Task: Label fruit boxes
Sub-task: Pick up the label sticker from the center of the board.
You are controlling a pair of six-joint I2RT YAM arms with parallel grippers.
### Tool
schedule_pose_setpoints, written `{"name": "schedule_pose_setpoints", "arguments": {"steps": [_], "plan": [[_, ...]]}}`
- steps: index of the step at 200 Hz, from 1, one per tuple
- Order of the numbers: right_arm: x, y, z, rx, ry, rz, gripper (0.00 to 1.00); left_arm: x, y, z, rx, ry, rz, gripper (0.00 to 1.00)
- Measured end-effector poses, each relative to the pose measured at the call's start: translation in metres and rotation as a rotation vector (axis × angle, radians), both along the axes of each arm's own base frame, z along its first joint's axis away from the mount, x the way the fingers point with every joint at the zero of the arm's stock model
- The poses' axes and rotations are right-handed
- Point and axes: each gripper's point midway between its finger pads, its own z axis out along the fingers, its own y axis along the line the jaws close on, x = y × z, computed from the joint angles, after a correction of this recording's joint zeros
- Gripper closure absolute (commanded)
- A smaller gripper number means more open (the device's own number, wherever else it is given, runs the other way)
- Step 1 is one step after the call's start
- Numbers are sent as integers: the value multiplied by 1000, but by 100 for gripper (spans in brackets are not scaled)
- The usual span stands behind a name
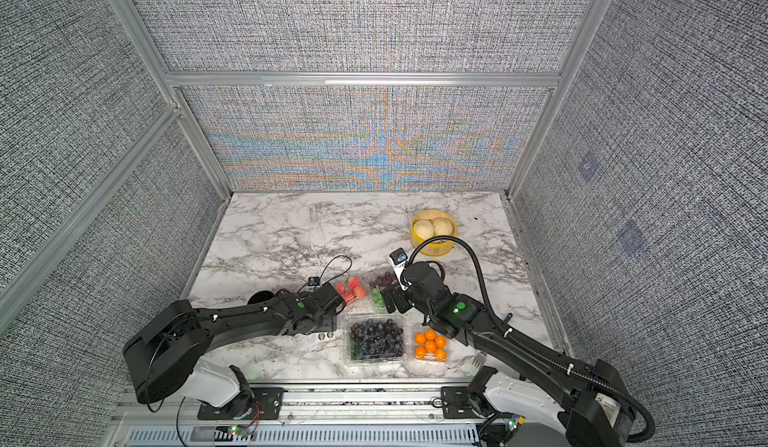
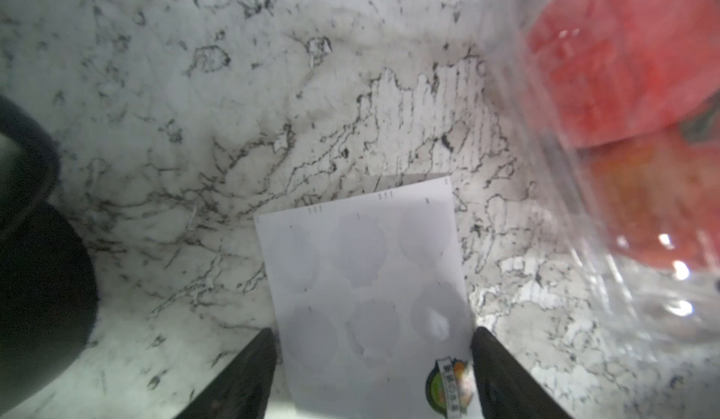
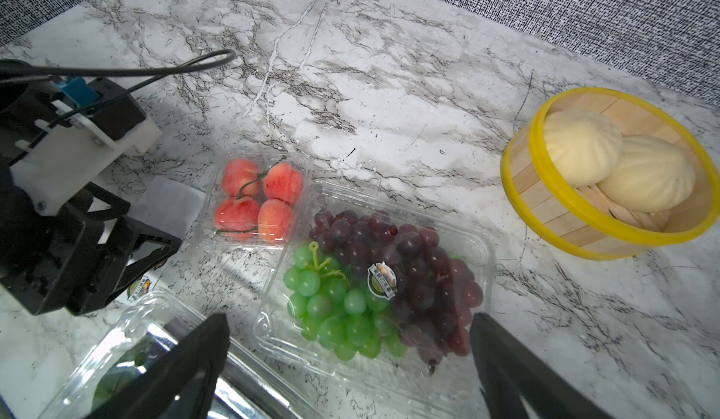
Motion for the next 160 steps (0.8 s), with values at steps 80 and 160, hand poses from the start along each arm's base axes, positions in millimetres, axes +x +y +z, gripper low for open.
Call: {"name": "schedule_pose_setpoints", "arguments": {"steps": [80, 160], "plan": [[-4, 7, 0, 25, 13, 37, 1, -8, 7, 14, -15, 3, -9, 63], [-16, 27, 5, 114, 35, 147, 1, 8, -5, 78, -153, -180, -100, 82]]}}
